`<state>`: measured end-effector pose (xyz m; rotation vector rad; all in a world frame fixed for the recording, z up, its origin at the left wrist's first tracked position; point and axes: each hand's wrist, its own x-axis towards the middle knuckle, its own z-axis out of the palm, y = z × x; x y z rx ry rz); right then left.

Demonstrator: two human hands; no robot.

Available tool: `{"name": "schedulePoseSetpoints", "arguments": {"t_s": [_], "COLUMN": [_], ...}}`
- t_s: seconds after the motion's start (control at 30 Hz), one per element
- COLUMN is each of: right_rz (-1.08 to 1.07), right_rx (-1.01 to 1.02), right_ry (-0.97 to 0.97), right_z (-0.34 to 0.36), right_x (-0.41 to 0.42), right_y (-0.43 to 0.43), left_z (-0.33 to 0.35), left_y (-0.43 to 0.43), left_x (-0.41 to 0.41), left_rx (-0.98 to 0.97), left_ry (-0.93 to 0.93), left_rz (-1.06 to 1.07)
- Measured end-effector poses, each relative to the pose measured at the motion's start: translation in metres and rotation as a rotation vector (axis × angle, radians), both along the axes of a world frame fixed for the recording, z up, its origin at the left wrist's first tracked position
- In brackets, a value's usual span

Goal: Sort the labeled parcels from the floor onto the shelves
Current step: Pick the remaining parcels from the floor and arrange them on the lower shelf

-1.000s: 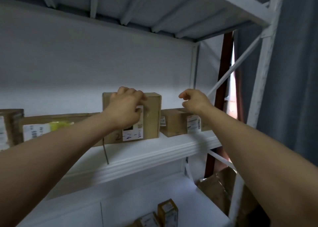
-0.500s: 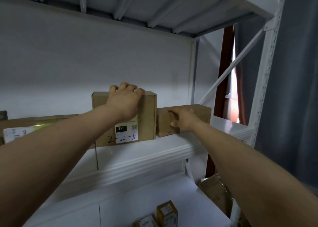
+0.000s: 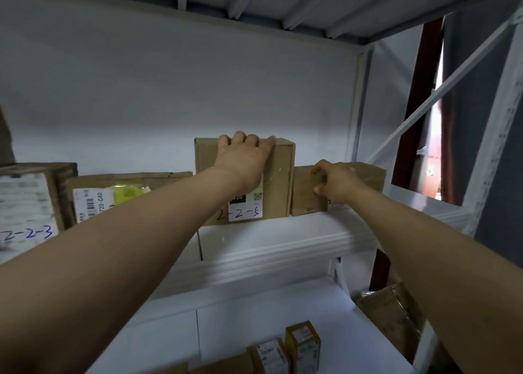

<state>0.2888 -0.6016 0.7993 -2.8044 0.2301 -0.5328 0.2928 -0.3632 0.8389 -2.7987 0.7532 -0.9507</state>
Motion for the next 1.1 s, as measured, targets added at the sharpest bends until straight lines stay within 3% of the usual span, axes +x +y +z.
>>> {"name": "schedulePoseSetpoints", "arguments": {"t_s": [0.27,0.3,0.43,0.57,0.77,1.1], "right_rz": [0.011,-0.003,-0.014,0.182,0.474,0.644], "right_rx": [0.022,0.000,-0.002,-0.039,-0.100,-0.083], "right_ry": [0.052,-0.017,-0.606,-0.796,-0.871,-0.677], "right_z": [0.003,0.005,0.013,0.027,0.040,0.027], "right_x": [-0.010,-0.012,-0.029,-0.040,-0.051,-0.050], "right_y": [0.009,0.012,0.040,0.092,0.202,0.337], "left_z": [0.001,0.002,0.000,0.000,-0.010,-0.009], "left_y": [0.000,0.000,0.011,0.036,0.104,0.257], "left_x": [-0.003,-0.005,-0.016,-0.029,-0.042,-0.071], "left_rx": [-0.044,-0.049,-0.090,-0.149,-0.167,-0.206], "left_ry": [0.069,0.076,0.057,-0.054,-0.198,-0.179], "left_rz": [-0.003,-0.004,-0.051,-0.085,-0.036,0.233]}}
